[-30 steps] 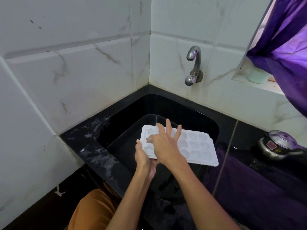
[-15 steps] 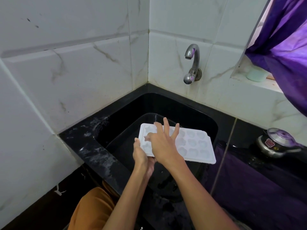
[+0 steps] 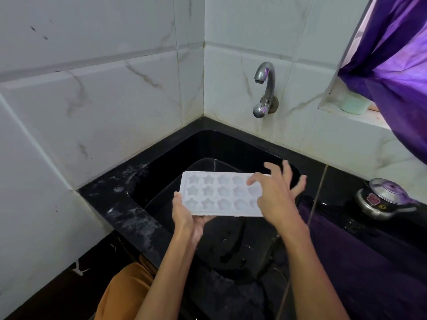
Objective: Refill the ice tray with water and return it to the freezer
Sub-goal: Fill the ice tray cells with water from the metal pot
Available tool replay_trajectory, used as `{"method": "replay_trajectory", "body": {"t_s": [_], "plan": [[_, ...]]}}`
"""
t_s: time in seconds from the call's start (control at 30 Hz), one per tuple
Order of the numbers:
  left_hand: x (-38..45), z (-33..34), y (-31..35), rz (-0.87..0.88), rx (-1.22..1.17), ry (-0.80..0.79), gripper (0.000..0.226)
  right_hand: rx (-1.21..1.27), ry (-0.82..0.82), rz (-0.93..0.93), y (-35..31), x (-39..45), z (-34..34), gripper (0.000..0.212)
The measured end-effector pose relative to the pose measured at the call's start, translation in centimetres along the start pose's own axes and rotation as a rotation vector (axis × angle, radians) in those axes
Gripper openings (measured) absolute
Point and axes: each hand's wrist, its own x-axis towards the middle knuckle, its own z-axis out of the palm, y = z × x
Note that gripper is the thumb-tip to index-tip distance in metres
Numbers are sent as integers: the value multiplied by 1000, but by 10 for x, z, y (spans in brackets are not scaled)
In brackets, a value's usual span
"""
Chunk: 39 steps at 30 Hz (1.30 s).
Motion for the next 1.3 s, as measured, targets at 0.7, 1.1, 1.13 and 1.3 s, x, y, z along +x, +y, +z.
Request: {"method": "replay_trajectory", "body": {"t_s": [0.7, 1.1, 1.13, 1.3], "plan": [[10, -11, 16, 27, -83, 40, 52, -117, -122, 135, 14, -11, 15, 54], [10, -9, 17, 16, -67, 50, 53, -106, -160, 151, 11, -12, 14, 48], [9, -9, 17, 14, -66, 52, 53, -103, -170, 153, 12, -11, 13, 45], [9, -9, 16, 8, -68, 48, 52, -101, -173, 148, 14, -10, 11, 43]]}}
